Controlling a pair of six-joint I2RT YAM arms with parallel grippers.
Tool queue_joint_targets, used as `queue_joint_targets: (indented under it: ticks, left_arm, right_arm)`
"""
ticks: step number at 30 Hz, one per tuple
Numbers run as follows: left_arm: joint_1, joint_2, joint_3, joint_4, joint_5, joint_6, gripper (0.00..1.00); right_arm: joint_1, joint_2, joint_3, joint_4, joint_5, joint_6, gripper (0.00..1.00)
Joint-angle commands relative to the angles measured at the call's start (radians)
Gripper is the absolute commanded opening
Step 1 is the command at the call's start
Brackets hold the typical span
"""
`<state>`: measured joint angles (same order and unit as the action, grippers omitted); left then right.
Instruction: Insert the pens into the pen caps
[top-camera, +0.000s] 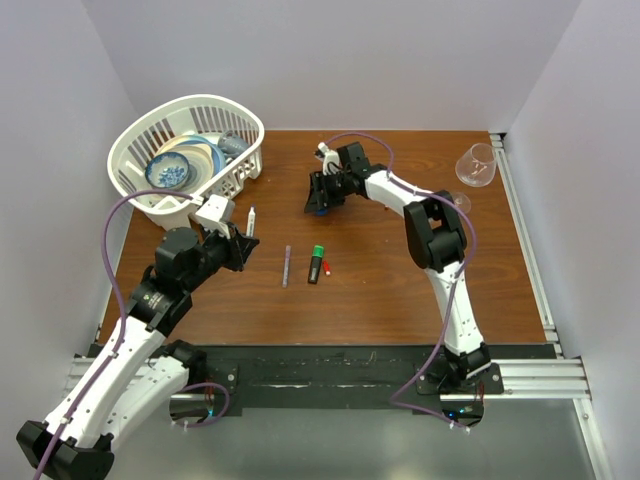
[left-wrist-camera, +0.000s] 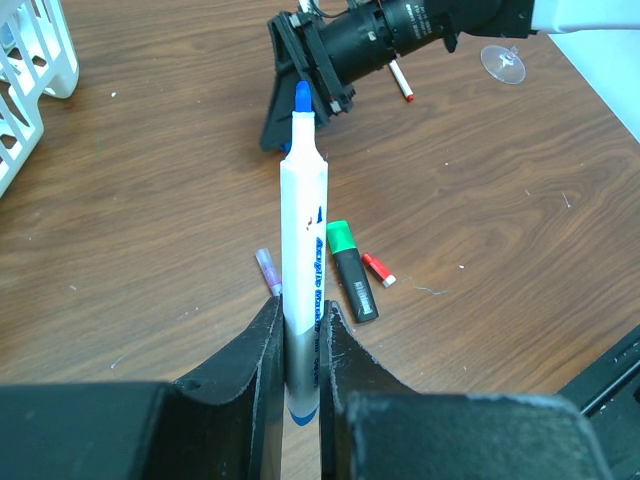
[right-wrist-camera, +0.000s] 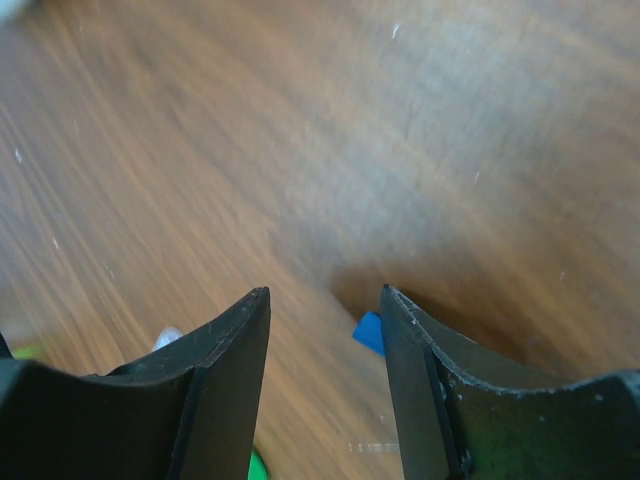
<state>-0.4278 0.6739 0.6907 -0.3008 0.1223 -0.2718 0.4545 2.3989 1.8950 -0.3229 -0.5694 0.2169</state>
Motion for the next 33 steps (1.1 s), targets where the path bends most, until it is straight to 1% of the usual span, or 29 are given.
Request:
queue_joint_targets:
  ticks: [1,4,7,11,15,19,22,28,31,33]
  left_arm:
    - [0.000,-0.005,0.004,0.042,-0.004,0.013,0.00]
    - [0.000,-0.007,0.006,0.046,-0.007,0.013,0.00]
    - [0.000,-0.004,0.004,0.043,-0.009,0.013,0.00]
    - [0.000,-0.007,0.003,0.040,-0.007,0.011,0.00]
    - [-0.002,-0.005,0.004,0.042,-0.009,0.011,0.00]
    - [0.000,-0.010,0.003,0.038,-0.013,0.011,0.00]
    - [0.000,-0.013,0.003,0.037,-0.016,0.011,0.00]
    - [0.000,-0.005,0.004,0.042,-0.012,0.011,0.00]
    - [0.000,-0.007,0.004,0.042,-0.010,0.011,0.00]
    - [0.000,-0.007,0.004,0.042,-0.010,0.011,0.00]
  right_arm:
    - [0.003,-0.061,-0.042,-0.155,-0.001,-0.164,0.51]
    - [0.001,-0.092,-0.071,-0.200,-0.017,-0.211,0.51]
    - [0.001,-0.112,-0.080,-0.251,-0.029,-0.290,0.51]
    - [0.003,-0.129,-0.086,-0.314,-0.027,-0.341,0.49]
    - [0.001,-0.136,-0.097,-0.289,-0.043,-0.329,0.49]
    - [0.003,-0.139,-0.097,-0.308,-0.029,-0.324,0.48]
    - [0.001,-0.171,-0.131,-0.308,0.005,-0.312,0.47]
    - [0.003,-0.242,-0.185,-0.301,-0.006,-0.315,0.46]
    - [0.004,-0.265,-0.182,-0.309,0.009,-0.295,0.45]
    - [0.007,-0.280,-0.183,-0.298,0.067,-0.251,0.43]
